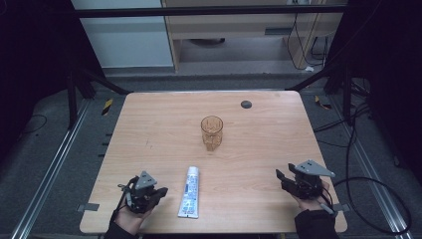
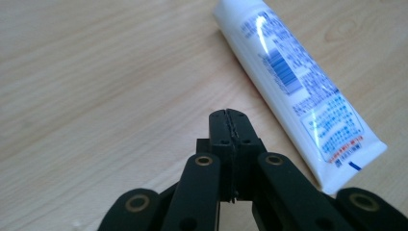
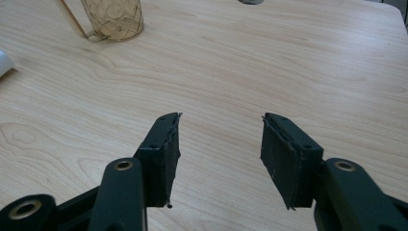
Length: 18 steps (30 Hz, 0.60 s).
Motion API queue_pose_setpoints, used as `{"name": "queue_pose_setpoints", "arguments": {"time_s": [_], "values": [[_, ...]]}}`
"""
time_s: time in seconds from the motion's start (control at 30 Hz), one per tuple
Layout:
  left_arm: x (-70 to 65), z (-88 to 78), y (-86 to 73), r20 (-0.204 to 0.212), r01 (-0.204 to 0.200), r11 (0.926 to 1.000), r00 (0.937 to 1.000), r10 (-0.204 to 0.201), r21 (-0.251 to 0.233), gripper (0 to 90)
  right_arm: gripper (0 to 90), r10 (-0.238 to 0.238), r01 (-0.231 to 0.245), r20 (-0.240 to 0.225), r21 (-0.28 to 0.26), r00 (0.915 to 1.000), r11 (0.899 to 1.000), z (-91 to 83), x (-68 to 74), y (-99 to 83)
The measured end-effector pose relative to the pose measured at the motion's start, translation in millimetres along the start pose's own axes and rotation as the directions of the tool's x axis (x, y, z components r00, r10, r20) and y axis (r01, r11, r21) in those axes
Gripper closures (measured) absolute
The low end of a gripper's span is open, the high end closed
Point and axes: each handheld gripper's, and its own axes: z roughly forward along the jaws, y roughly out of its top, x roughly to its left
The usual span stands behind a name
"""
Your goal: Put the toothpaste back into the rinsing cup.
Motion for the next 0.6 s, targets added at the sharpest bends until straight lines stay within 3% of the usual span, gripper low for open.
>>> {"name": "queue_pose_setpoints", "arguments": {"time_s": [0.37, 0.6], "values": [[-25.7, 14.1, 1.3, 0.059, -0.073, 0.9945, 0.9959, 0.069, 0.075, 89.0, 47.2, 0.004, -0.004, -0.003, 0.009, 1.0, 1.0, 1.1, 1.0, -1.0], [-30.2, 17.4, 1.2, 0.077, -0.093, 0.9918, 0.9933, 0.087, 0.087, 89.0, 46.2, 0.006, -0.006, -0.001, 0.013, 1.0, 1.0, 1.9, 0.1, -1.5]]}}
